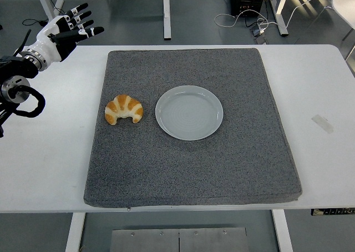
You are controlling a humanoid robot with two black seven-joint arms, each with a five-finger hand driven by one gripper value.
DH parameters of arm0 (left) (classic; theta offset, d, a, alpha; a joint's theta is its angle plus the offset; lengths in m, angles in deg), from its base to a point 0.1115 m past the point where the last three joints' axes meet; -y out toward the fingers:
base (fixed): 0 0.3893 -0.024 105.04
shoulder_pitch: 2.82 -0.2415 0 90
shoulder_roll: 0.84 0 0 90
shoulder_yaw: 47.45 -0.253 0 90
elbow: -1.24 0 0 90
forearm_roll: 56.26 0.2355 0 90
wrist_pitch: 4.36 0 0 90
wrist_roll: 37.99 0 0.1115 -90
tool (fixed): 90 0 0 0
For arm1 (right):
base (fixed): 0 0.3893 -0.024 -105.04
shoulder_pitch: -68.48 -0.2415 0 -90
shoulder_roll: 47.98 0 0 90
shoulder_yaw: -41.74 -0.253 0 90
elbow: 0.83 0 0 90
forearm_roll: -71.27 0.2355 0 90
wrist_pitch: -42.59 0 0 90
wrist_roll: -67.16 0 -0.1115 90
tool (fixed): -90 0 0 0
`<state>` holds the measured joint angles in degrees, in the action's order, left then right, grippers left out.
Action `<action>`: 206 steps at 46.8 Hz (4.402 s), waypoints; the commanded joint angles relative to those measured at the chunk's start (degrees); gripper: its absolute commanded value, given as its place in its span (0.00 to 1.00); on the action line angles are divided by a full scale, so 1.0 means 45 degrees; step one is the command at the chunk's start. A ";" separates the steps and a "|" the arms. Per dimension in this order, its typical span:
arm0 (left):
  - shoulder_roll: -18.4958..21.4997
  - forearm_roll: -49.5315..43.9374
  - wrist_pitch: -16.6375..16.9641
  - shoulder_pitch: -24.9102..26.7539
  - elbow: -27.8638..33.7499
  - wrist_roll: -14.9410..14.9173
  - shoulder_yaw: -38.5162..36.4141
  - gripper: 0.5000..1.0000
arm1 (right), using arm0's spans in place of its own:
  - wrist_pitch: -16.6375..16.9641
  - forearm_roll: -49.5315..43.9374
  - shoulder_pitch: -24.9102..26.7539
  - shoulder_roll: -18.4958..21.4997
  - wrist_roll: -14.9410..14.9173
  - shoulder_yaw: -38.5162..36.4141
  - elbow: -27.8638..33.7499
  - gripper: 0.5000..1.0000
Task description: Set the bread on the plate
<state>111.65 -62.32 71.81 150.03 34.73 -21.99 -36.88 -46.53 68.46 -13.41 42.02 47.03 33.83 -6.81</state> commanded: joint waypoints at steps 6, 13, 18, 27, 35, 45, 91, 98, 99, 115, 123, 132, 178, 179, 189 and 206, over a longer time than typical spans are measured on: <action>-0.0116 0.0001 -0.0012 -0.0002 0.0077 0.0058 0.0053 1.00 | 0.0000 0.0000 -0.0005 0.0000 -0.0001 0.0000 0.0001 1.00; -0.0096 -0.0019 -0.0090 -0.0002 0.0097 0.0078 0.0112 1.00 | 0.0000 0.0000 -0.0005 0.0000 -0.0001 0.0000 0.0001 1.00; -0.0077 -0.0058 -0.0324 -0.0002 0.0077 0.0058 0.0151 1.00 | 0.0000 0.0000 -0.0005 0.0000 -0.0001 0.0000 0.0001 1.00; -0.0057 -0.0039 -0.0559 -0.0041 0.0038 0.0078 0.0112 1.00 | 0.0000 0.0000 -0.0005 0.0000 -0.0001 0.0000 0.0001 1.00; -0.0057 0.0000 -0.0637 0.0018 0.0097 -0.0020 0.0033 1.00 | 0.0000 0.0000 -0.0005 0.0000 -0.0001 0.0000 0.0001 1.00; -0.0077 0.0721 -0.0676 0.0154 0.0214 0.0038 -0.0006 1.00 | 0.0000 0.0000 -0.0005 0.0000 -0.0001 0.0000 0.0001 1.00; 0.3125 1.1834 -0.0540 0.1756 0.4628 0.0898 -0.0064 1.00 | 0.0000 0.0000 0.0015 0.0000 -0.0001 0.0000 0.0001 1.00; 0.3692 1.3651 -0.0442 0.1561 0.4648 0.0937 -0.0064 1.00 | 0.0000 0.0000 0.0015 0.0000 -0.0001 0.0000 0.0020 1.00; 0.3751 1.3808 -0.0442 0.1541 0.4648 0.0937 -0.0084 1.00 | 0.0000 0.0000 0.0015 0.0000 -0.0001 0.0000 0.0001 1.00; 0.4376 1.5372 0.0553 0.0291 0.5759 0.0918 -0.0336 1.00 | 0.0000 0.0000 0.0015 0.0000 -0.0001 0.0000 0.0001 1.00; 0.4514 1.5196 0.1101 0.0291 0.6601 0.0898 -0.1099 1.00 | 0.0000 0.0000 -0.0005 0.0000 -0.0001 0.0000 0.0001 1.00; 0.4162 1.5391 0.1647 0.0311 0.6581 0.0820 -0.1782 1.00 | 0.0000 0.0000 -0.0005 0.0000 -0.0001 0.0000 0.0001 1.00; 0.1466 1.5098 0.5222 0.0115 0.4843 0.0917 -0.3560 1.00 | 0.0000 0.0000 -0.0005 0.0000 -0.0001 0.0000 0.0001 1.00; 0.1447 1.5098 0.5203 0.0115 0.4843 0.0917 -0.3560 1.00 | 0.0000 0.0000 -0.0005 0.0000 -0.0001 0.0000 0.0001 1.00; 0.1330 1.4903 0.5222 0.0018 0.4706 0.0937 -0.3580 1.00 | 0.0000 0.0000 -0.0005 0.0000 -0.0001 0.0000 0.0001 1.00; 0.0939 1.4903 0.5242 -0.0295 0.4140 0.1015 -0.3580 1.00 | 0.0000 0.0000 -0.0005 0.0000 -0.0001 0.0000 0.0001 1.00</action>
<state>116.07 4.73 95.41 149.03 53.55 -17.50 -52.99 -46.53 68.46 -13.42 42.02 47.03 33.83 -6.78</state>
